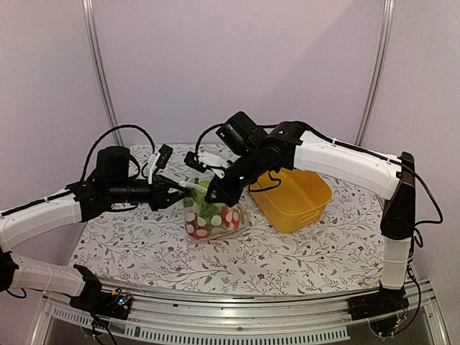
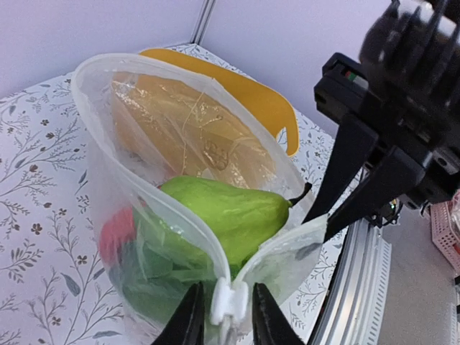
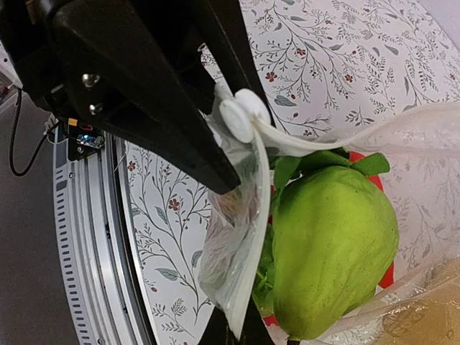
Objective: Place the food in the zip-top bag and seal the zipper
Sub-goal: Pass from the right arm to the left
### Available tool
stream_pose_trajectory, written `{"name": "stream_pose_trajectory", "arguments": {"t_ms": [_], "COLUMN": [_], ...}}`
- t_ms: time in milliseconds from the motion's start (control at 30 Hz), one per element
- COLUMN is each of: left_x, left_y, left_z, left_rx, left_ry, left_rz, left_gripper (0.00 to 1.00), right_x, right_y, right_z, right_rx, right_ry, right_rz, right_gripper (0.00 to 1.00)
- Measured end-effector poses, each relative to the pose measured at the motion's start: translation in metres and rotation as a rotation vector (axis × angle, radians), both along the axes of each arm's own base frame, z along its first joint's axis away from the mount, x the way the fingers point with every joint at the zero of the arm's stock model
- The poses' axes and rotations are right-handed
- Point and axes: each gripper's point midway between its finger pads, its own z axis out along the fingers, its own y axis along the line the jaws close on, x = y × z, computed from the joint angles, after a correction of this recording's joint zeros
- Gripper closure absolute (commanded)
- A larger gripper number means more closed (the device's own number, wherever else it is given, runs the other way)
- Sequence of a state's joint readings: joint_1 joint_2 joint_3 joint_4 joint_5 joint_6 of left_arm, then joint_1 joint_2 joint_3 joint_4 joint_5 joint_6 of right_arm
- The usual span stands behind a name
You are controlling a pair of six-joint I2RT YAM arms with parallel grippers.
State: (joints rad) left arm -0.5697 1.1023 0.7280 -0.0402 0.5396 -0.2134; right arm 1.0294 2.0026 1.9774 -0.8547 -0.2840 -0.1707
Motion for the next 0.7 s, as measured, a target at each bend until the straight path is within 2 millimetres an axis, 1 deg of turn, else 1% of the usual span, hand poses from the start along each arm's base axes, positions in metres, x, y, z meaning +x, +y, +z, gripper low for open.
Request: {"name": "stream_pose_trajectory", "arguments": {"t_ms": [33,100,200,233,367,500,600,700], "left_x": [0.002,0.005,0.008,0.009,0.011,0.007,0.000,-0.010], "left_y": [-0.001,-0.002,-0.003,-0.003,-0.003,-0.004,-0.008,-0.014], "left_z": [-0.003,-0.005,-0.003,-0.002,0.005,0.022,0.031,0.035], "left_rx": [0.007,0.007,0.006,0.005,0.009,0.016,0.034,0.059], "left_ry": [-0.005,-0.012,-0.036,-0.041,-0.074,-0.117,-0.135,-0.147], "left_rz": [0.001,0.005,0.006,0.007,0.014,-0.009,-0.053,-0.101], "left_gripper": [0.88,0.94,0.99,1.00,1.00,1.00,1.00,1.00], "right_x": [0.000,-0.001,-0.001,-0.001,0.003,0.005,0.010,0.016], "right_y": [0.000,0.000,-0.001,-0.001,-0.002,-0.001,0.006,0.014], "right_z": [0.000,0.000,-0.001,-0.001,-0.001,0.001,0.015,0.031], "right_rx": [-0.001,-0.002,-0.003,-0.004,-0.013,-0.012,0.020,0.059], "right_ry": [0.001,0.001,0.002,0.006,-0.012,-0.021,-0.041,-0.070], "right_rz": [0.000,0.003,0.003,-0.002,-0.012,-0.017,-0.021,-0.025], "right_gripper": [0.93,0.75,0.57,0.55,0.56,0.54,0.53,0.54]}}
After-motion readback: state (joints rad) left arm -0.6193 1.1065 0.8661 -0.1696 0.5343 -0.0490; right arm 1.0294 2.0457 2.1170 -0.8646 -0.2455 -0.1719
